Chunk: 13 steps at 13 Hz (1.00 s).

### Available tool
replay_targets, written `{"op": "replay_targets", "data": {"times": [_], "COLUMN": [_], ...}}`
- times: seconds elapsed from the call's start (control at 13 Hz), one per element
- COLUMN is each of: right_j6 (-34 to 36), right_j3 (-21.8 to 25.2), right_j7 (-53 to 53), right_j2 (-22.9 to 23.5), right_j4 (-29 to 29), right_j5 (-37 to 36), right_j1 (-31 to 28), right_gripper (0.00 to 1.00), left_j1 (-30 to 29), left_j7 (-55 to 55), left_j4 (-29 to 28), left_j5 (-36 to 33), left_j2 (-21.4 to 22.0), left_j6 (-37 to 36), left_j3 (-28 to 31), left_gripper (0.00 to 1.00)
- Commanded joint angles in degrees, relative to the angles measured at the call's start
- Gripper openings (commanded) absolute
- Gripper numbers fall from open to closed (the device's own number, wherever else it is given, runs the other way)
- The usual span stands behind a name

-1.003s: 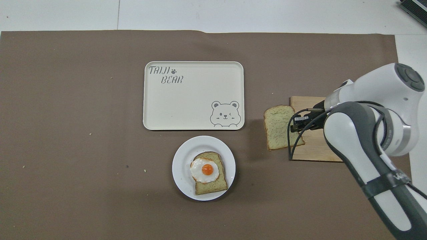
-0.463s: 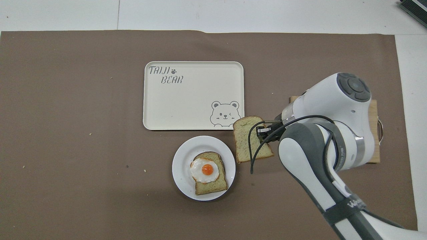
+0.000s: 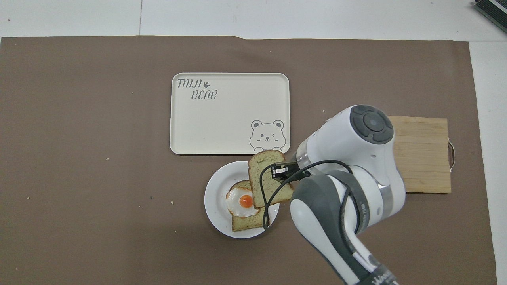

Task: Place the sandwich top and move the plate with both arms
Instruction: 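Lower the bread onto the egg toast and open the right gripper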

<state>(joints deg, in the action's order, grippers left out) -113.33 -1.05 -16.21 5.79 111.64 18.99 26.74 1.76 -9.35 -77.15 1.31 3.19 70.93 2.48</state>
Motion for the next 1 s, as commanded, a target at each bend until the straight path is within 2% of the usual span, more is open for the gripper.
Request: {"op": "replay_targets", "data": {"times": [0.0, 0.46, 0.69, 0.93], "right_j6": [-5.5, -6.0, -10.7, -11.6], "right_j3": [0.2, 0.2, 0.0, 0.0], "right_j7": [-4.4, -8.6, -10.2, -10.4], "right_j2": [-0.7, -0.1, 2.2, 3.3], "right_j4": [3.1, 6.6, 7.6, 7.8], "right_j5": [1.4, 1.5, 1.5, 1.5], "right_j1": [3.7, 7.5, 9.3, 9.6], "right_gripper": [0.0, 0.0, 0.0, 0.0], "left_j1": [-0.4, -0.4, -0.4, -0.4], "left_j7": [0.2, 0.2, 0.2, 0.2], "left_j4": [0.0, 0.0, 0.0, 0.0], "left_j5": [-0.4, -0.4, -0.4, -0.4], "left_j2": [0.6, 0.6, 0.6, 0.6], "left_j6": [-0.9, -0.8, -0.8, -0.8], "left_j3": [-0.2, -0.2, -0.2, -0.3], "left_gripper": [1.0, 1.0, 1.0, 1.0]}}
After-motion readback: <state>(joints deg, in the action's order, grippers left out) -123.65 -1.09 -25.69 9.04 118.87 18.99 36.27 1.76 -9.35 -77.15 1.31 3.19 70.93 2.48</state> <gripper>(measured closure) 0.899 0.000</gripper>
